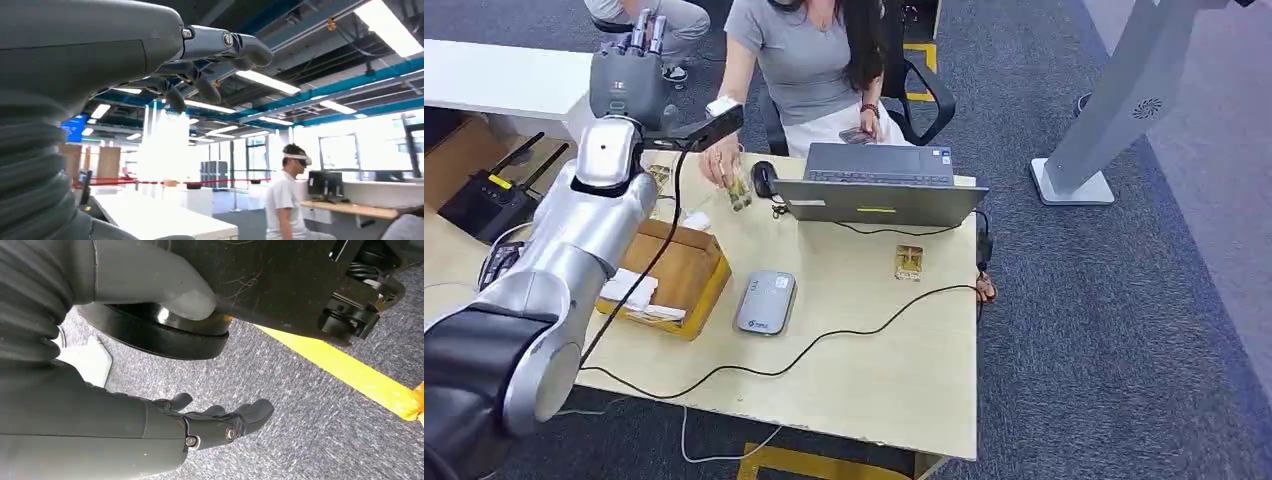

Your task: Pass the card to the sensor for recognition and then transmit it.

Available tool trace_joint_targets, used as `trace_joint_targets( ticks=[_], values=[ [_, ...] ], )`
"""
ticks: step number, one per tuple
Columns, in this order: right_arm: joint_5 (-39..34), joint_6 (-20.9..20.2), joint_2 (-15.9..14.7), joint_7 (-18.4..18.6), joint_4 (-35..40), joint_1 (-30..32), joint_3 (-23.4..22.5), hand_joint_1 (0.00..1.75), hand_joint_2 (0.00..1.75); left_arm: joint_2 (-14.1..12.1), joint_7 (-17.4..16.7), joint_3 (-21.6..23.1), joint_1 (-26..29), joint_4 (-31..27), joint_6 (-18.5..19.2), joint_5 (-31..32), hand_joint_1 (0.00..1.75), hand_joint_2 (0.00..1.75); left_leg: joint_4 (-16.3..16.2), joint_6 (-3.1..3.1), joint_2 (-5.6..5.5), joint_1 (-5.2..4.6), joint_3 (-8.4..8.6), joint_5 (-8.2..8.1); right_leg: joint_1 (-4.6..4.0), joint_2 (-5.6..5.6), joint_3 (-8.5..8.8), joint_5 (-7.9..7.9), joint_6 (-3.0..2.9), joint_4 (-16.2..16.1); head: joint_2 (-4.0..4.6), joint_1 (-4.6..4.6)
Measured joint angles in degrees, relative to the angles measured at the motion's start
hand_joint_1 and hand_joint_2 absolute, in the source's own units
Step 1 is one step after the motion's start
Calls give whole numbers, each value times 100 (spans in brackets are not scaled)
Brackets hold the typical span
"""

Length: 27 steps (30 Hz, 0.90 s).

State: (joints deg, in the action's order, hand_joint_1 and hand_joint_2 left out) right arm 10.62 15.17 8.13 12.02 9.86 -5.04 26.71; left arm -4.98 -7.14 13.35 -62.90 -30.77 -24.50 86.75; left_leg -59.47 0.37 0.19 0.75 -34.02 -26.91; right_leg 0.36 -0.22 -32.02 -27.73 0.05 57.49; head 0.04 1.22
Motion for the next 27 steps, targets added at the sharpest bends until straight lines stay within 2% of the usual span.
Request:
trace_joint_targets(
  ticks=[5,8,9,11,14,16,18,21,25,27],
  values=[
    [-11,2,-2,0,0,0,-2,0,175,81,181,-118,122,-7,-44,-124,0,175,0,0,0,-1,0,0,0,0,0,0,0,0,0,0],
    [-57,18,0,7,2,1,-4,0,175,186,750,-181,404,-342,-212,-508,0,175,-1,1,2,-5,2,-1,2,-1,1,0,1,-1,0,2],
    [-112,37,2,7,2,1,-20,0,175,245,1017,-183,661,-714,-278,-733,0,175,0,1,0,-9,3,-1,5,1,3,-1,2,-1,0,0],
    [-199,83,18,7,2,5,-77,0,175,345,1294,-183,1393,-1689,-291,-1021,0,175,1,3,1,-11,4,-4,7,-1,5,-3,3,-2,0,2],
    [-356,168,37,4,2,19,-188,0,175,435,1453,-109,2774,-3258,-371,-1302,0,175,5,10,37,-13,5,-22,13,-40,-1,-5,3,-3,0,0],
    [-420,225,50,-11,2,38,-280,0,175,420,1523,-35,3698,-4222,-631,-1370,0,175,5,6,61,-12,7,-35,15,-60,-14,-8,4,-4,0,2],
    [-450,249,50,-11,2,42,-339,0,175,402,1573,-2,4337,-4885,-804,-1385,0,175,4,7,54,-11,0,-36,15,-53,-21,-16,9,-6,0,4],
    [-477,260,52,-11,2,44,-398,0,175,334,1593,5,4840,-5511,-819,-1412,0,175,5,7,36,-9,-4,-35,14,-33,-17,-21,14,-6,0,7],
    [-551,299,52,-13,2,49,-485,0,175,234,1634,5,5460,-6107,-979,-1390,0,175,8,4,41,-9,4,-34,14,-38,-11,-20,13,-4,0,7],
    [-607,186,44,-113,2,62,-540,0,175,192,1615,5,5776,-6305,-981,-1277,0,175,7,5,33,-10,2,-33,14,-33,-10,-22,13,-4,0,4]
  ],
)
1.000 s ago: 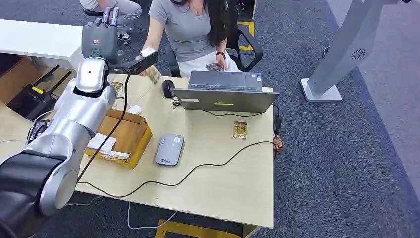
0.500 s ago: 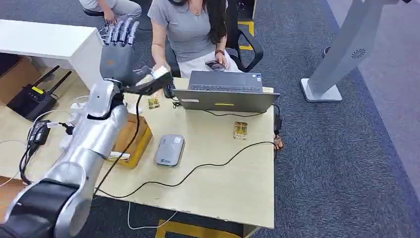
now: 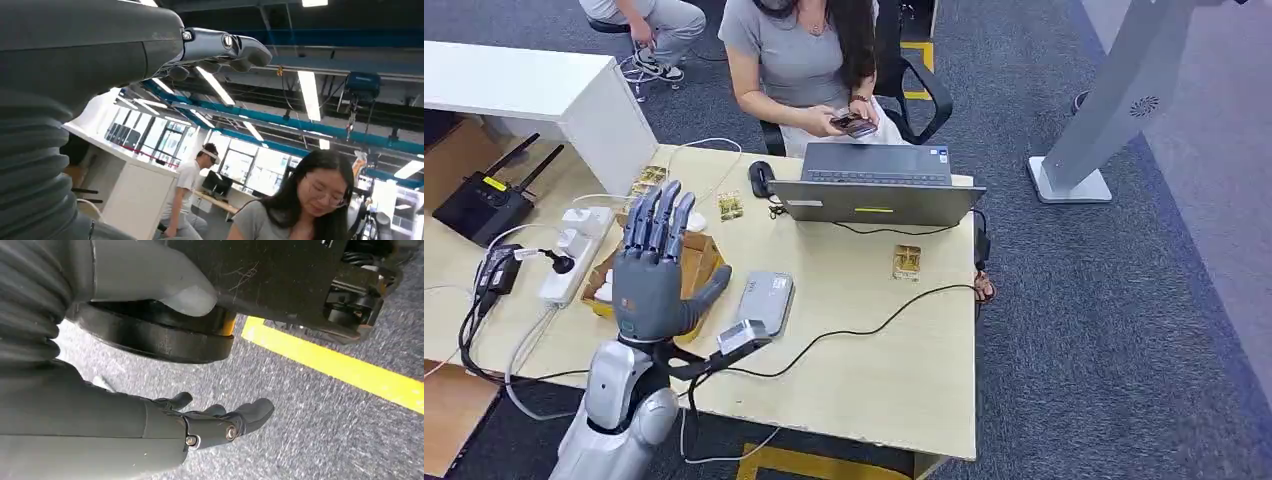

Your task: Pass the card to the sensor for recognition and then transmit it.

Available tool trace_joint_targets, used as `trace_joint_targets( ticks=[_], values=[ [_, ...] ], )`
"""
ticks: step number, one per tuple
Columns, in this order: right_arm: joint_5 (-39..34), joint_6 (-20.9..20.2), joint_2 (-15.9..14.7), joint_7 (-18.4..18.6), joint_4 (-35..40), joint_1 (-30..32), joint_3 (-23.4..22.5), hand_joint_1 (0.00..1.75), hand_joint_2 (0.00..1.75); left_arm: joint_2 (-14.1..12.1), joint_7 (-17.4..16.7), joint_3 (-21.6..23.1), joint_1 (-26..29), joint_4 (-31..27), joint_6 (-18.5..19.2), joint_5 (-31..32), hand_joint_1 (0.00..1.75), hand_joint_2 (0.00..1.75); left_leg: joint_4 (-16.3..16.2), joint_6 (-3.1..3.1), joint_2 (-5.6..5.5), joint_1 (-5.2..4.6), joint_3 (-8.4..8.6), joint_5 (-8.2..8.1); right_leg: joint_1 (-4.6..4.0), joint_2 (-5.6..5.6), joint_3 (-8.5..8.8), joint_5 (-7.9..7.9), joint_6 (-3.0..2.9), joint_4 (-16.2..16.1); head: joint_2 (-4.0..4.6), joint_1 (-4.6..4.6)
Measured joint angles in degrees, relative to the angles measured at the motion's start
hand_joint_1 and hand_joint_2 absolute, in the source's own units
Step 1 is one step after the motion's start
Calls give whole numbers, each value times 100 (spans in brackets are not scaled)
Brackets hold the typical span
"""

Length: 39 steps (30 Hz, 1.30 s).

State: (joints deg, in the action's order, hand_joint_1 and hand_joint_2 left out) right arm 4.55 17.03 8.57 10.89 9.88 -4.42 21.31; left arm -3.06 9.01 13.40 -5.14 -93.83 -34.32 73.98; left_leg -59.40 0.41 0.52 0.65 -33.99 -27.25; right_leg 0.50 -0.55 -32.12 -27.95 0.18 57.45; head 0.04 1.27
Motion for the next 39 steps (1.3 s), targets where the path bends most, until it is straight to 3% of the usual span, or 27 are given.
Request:
trace_joint_targets(
  ticks=[2,5,8,21,28,39],
  values=[
    [-64,-53,-30,-68,0,9,-59,0,175,-87,-159,-15,272,-94,263,173,0,175,0,0,-11,-1,-1,0,0,8,2,-1,0,0,0,0],
    [-166,-57,-37,-90,-2,20,-160,0,175,-349,-542,-124,579,-75,1494,400,0,175,0,0,-6,1,-2,0,0,5,-2,-1,0,0,0,0],
    [-208,-55,-39,-96,-2,25,-234,0,175,-610,-645,-273,711,72,1924,482,0,175,0,-1,-10,2,-2,1,-1,9,0,-1,-1,0,0,0],
    [-249,-51,-52,-112,-4,60,-374,0,175,-993,-877,-389,1292,229,2413,591,0,175,0,-2,-17,1,-7,3,-6,12,0,-1,0,-1,0,0],
    [-228,-63,-55,-120,-4,62,-376,0,175,-1073,-990,-520,1292,233,2477,552,0,175,0,-4,-17,4,-5,5,-6,16,0,-1,-1,-1,0,0],
    [-162,-149,-79,-120,-4,61,-374,0,175,-1126,-1069,-1089,1061,524,2496,401,0,175,0,-5,-17,5,-6,6,-9,17,0,-1,-1,0,0,0]
  ],
)
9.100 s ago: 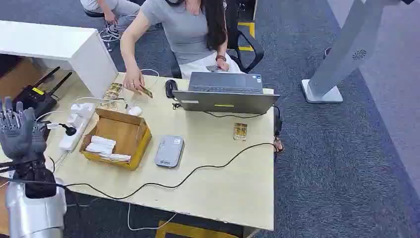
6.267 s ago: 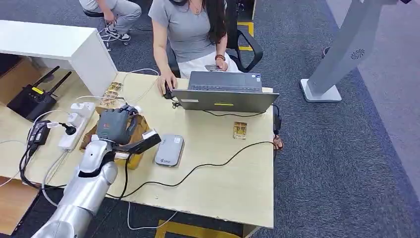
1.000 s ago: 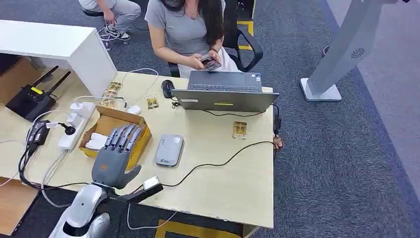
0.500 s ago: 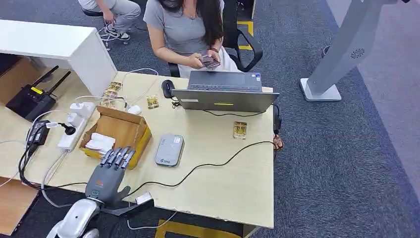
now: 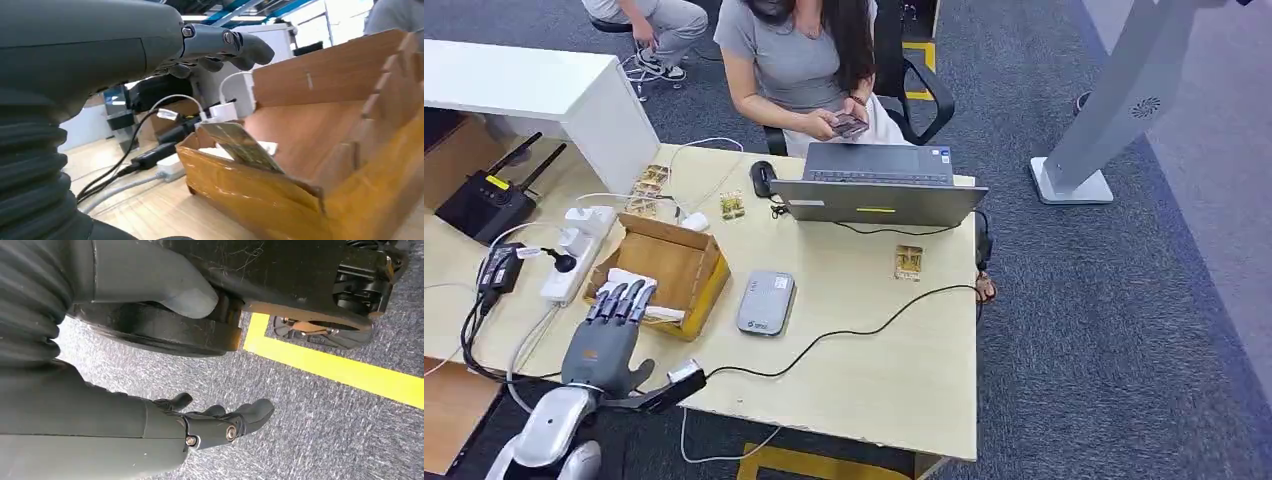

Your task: Pass the card to the sensor for recognition and then transmit it.

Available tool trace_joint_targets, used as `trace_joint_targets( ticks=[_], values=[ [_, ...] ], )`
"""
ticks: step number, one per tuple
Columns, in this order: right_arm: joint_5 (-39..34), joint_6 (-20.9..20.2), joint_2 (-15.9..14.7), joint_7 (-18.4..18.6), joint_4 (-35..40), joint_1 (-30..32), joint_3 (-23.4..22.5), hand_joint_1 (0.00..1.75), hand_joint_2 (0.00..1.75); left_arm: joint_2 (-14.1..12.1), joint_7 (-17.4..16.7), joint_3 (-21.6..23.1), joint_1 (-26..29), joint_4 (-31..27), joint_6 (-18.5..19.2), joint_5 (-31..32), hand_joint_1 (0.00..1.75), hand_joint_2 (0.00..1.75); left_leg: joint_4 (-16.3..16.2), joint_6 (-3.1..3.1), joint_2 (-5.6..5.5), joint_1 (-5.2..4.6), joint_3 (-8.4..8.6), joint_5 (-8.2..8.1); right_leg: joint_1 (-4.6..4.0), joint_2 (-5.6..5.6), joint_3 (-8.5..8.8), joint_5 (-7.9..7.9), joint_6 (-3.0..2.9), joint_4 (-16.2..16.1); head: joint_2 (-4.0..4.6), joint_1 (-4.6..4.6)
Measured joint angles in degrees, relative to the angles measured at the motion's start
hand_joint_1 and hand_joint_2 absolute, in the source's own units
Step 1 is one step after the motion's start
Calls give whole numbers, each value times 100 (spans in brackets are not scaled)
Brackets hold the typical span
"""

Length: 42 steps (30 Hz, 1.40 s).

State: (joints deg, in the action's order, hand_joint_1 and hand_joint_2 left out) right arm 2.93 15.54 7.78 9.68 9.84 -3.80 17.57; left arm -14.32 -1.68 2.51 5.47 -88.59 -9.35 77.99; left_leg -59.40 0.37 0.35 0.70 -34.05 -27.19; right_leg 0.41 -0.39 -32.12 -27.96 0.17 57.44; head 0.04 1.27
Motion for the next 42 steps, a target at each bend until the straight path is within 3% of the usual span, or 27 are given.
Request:
trace_joint_targets(
  ticks=[25,26,27,28,29,42],
  values=[
    [87,-96,-15,0,0,-8,11,0,175,101,112,-98,-427,560,-13,103,0,175,0,0,0,0,0,0,0,1,0,0,0,0,0,0],
    [87,-98,-15,0,0,-8,11,0,175,112,111,-98,-447,577,-15,105,58,175,0,0,0,0,0,0,0,1,0,0,0,0,0,0],
    [90,-98,-15,0,0,-8,11,0,175,125,114,-98,-470,595,-20,120,175,175,0,0,0,0,0,0,0,1,0,0,0,0,0,0],
    [92,-105,-15,0,0,-9,11,0,175,131,114,-98,-482,610,-28,129,175,175,-1,0,0,0,1,0,0,0,0,0,0,0,0,0],
    [94,-109,-15,0,0,-9,11,0,0,142,116,-98,-490,625,-61,147,175,175,-1,0,1,0,1,0,0,0,0,0,0,0,0,0],
    [120,-199,-17,0,-2,82,22,0,0,179,230,-98,-533,741,-262,133,175,175,0,0,0,0,0,0,-1,0,1,0,0,0,0,0]
  ],
)
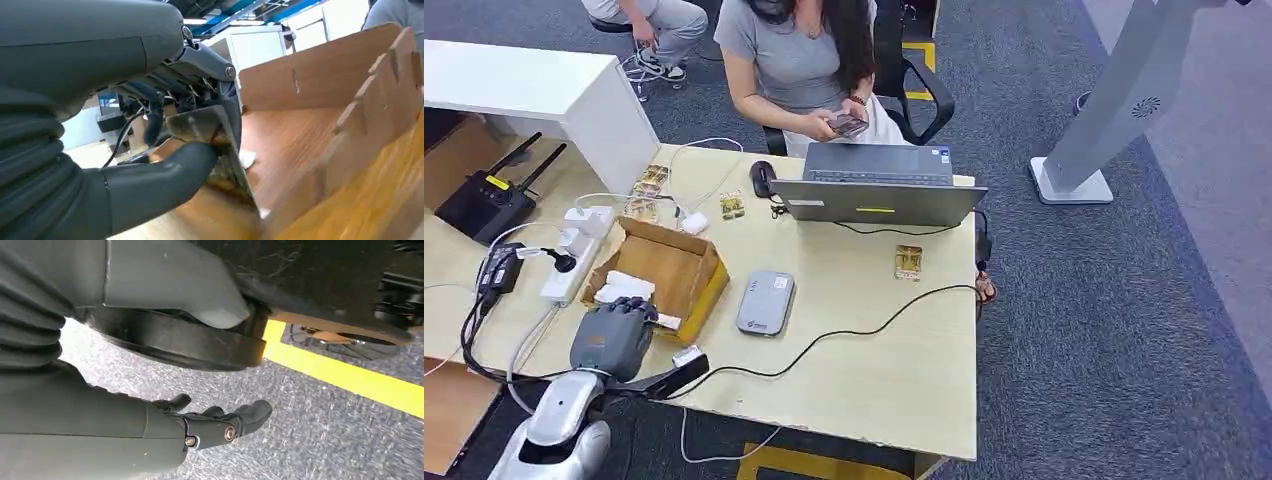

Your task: Pass the card to the sensor for recognition and then transmit it.

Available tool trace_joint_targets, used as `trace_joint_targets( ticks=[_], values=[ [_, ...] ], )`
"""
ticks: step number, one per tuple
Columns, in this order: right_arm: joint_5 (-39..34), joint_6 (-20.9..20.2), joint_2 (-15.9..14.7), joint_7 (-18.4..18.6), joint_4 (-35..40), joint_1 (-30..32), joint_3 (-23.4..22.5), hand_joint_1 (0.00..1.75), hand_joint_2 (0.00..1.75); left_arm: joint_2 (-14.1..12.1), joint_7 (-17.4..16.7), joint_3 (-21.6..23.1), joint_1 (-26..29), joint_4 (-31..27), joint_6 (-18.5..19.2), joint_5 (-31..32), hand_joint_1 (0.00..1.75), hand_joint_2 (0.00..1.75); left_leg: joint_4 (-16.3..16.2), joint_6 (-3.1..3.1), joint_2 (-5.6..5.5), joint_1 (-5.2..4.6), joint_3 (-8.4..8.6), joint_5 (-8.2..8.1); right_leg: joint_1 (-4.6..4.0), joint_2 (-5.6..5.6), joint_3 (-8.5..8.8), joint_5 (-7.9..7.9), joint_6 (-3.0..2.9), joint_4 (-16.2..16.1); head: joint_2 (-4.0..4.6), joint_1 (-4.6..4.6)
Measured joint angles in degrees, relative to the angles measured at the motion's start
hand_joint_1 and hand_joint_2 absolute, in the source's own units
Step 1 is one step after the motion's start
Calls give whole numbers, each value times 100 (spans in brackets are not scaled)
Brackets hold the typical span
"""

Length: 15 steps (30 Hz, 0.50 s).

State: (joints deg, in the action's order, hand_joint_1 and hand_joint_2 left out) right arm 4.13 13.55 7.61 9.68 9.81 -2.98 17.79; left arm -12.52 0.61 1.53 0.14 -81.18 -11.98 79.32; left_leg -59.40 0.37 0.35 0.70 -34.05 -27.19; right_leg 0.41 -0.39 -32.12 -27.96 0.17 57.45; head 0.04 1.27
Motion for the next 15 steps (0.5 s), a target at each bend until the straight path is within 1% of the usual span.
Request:
trace_joint_targets(
  ticks=[4,6,8,10,11,14,15],
  values=[
    [11,-11,0,0,-4,14,9,0,0,2,30,0,-3,15,-72,-52,175,175,0,0,0,0,0,0,0,0,-1,0,0,0,0,0],
    [17,-13,0,0,-4,15,15,0,0,11,94,0,-31,35,-262,-74,175,175,0,0,0,0,1,0,0,0,-1,0,0,0,0,2],
    [63,-48,0,0,-7,17,28,0,0,72,198,0,-108,63,-626,-111,175,175,-3,1,-1,-1,0,1,0,0,-6,1,0,0,0,2],
    [131,-85,-4,2,-7,14,66,0,0,206,300,2,-361,96,-1056,-122,175,175,-4,11,-14,-1,-4,9,1,19,-13,1,1,-1,0,0],
    [177,-105,-7,2,-9,6,94,0,0,282,310,2,-547,122,-1174,-109,175,175,-4,13,-23,-1,-6,10,0,30,-11,1,1,-1,0,-2],
    [245,-116,-9,17,-9,-8,149,0,0,441,282,46,-1067,231,-1222,-44,175,175,-4,12,-28,-2,-6,16,1,34,5,9,2,0,0,0],
    [245,-116,-9,22,-9,-7,157,0,0,477,262,55,-1162,249,-1222,-35,175,175,-3,11,-21,-2,-4,16,1,27,4,12,-1,0,0,2]
  ],
)
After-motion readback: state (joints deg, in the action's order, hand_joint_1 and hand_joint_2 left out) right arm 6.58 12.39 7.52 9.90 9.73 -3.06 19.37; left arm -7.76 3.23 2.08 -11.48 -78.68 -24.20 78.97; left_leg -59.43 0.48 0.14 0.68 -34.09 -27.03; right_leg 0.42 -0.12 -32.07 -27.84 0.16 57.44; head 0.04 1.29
